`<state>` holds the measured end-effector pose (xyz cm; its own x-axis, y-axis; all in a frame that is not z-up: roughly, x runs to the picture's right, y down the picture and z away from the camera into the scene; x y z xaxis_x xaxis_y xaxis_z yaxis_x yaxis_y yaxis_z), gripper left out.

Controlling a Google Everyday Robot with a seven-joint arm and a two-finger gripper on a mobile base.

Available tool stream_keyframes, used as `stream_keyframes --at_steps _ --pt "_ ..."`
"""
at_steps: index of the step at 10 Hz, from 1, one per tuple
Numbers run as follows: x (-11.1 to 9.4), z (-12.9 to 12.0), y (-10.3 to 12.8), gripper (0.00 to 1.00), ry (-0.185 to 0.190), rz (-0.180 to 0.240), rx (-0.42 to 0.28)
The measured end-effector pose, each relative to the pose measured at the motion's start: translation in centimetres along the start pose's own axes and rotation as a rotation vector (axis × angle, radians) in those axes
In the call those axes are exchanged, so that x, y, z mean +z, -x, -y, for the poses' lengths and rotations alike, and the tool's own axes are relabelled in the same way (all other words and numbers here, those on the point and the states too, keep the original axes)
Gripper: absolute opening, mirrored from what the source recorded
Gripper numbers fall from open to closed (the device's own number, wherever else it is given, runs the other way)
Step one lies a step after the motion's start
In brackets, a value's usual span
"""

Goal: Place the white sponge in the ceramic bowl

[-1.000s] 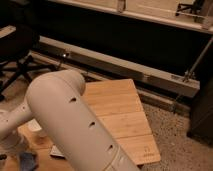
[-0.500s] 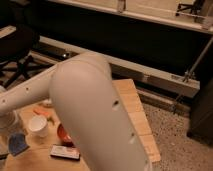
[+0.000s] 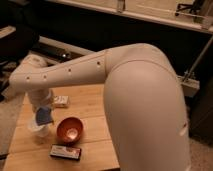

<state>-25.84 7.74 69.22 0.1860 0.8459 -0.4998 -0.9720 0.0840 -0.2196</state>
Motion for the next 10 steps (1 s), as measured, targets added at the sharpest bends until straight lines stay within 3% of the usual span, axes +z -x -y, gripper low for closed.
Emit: stream_keyframes --at_steps 3,5,7,9,10 --pt "2.5 6.9 0.8 0.0 -0.001 0.007 0.118" --pt "4.8 10.1 -0.1 0.0 0.009 0.019 0.143" --pt "6.8 10.8 -1.4 0.0 0.04 0.028 0.132" --pt "8.0 9.0 -2.7 0.03 0.086 0.035 0.103" --pt "8.3 7.7 -3.2 0.1 0.108 0.036 0.086"
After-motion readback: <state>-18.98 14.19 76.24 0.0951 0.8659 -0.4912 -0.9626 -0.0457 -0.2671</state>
